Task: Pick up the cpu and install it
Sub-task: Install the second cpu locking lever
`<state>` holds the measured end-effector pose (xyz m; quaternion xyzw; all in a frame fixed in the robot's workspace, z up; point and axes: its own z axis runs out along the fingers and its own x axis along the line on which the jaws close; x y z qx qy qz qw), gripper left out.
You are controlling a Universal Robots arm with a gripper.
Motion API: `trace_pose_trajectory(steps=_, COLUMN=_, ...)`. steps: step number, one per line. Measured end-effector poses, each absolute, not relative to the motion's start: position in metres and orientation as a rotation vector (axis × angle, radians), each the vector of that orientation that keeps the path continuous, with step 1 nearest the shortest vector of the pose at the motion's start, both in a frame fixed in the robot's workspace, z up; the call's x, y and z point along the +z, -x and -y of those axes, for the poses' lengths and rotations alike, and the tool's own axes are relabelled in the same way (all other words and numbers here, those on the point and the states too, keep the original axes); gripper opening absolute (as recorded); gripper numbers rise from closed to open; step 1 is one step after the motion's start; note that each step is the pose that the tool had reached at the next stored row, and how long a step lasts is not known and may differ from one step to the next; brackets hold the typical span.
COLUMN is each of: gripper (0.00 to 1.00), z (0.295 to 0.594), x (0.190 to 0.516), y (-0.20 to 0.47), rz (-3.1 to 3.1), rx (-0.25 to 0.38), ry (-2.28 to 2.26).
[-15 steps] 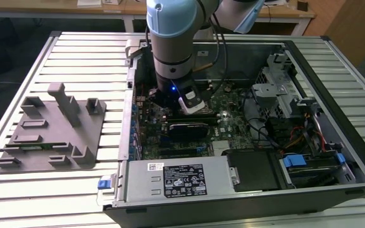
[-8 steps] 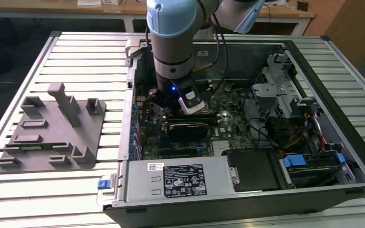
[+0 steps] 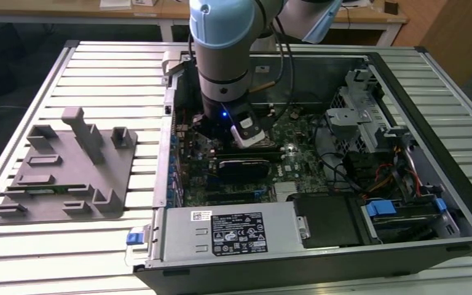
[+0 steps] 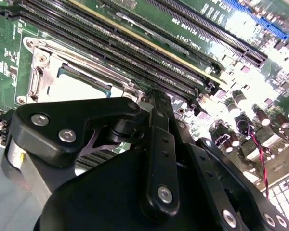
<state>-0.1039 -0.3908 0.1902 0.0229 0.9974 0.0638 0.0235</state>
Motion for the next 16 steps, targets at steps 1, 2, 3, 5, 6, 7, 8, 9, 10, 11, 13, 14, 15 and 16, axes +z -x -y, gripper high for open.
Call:
trace_pose_trajectory(steps=1, gripper=0.11, z=0.3909, x=0.1904, y=0.1038, rz=-3.088, rx=0.197, ry=-0.071)
trace_pose_trajectory(steps=2, gripper=0.11, z=0.3909, x=0.1906, y=0.1036, rz=-3.088, rx=0.197, ry=-0.071)
trace_pose_trajectory(steps=3, gripper=0.11, z=0.3909, x=0.1908, y=0.1033, rz=-3.088, rx=0.197, ry=-0.071)
trace_pose_trajectory(steps=5, gripper=0.11, z=0.3910, x=0.1910, y=0.1024, rz=-3.088, rx=0.197, ry=-0.071)
trace_pose_trajectory(steps=6, gripper=0.11, z=0.3909, x=0.1910, y=0.1018, rz=-3.088, rx=0.197, ry=-0.071)
trace_pose_trajectory(steps=7, gripper=0.11, z=0.3910, x=0.1910, y=0.1011, rz=-3.088, rx=0.196, ry=-0.071)
trace_pose_trajectory(steps=8, gripper=0.11, z=0.3910, x=0.1911, y=0.1007, rz=-3.088, rx=0.196, ry=-0.071)
trace_pose_trajectory(steps=9, gripper=0.11, z=0.3910, x=0.1911, y=0.1005, rz=-3.088, rx=0.196, ry=-0.071)
trace_pose_trajectory(steps=10, gripper=0.11, z=0.3910, x=0.1911, y=0.1004, rz=-3.088, rx=0.196, ry=-0.071)
trace_pose_trajectory(steps=11, gripper=0.11, z=0.3909, x=0.1911, y=0.1004, rz=-3.088, rx=0.196, ry=-0.071)
trace_pose_trajectory(steps=13, gripper=0.11, z=0.3909, x=0.1910, y=0.1003, rz=-3.088, rx=0.197, ry=-0.071)
trace_pose_trajectory(steps=14, gripper=0.11, z=0.3909, x=0.1910, y=0.1003, rz=-3.088, rx=0.196, ry=-0.071)
trace_pose_trajectory(steps=15, gripper=0.11, z=0.3909, x=0.1911, y=0.0997, rz=-3.088, rx=0.196, ry=-0.071)
trace_pose_trajectory(steps=16, gripper=0.11, z=0.3909, x=0.1912, y=0.0990, rz=-3.089, rx=0.196, ry=-0.071)
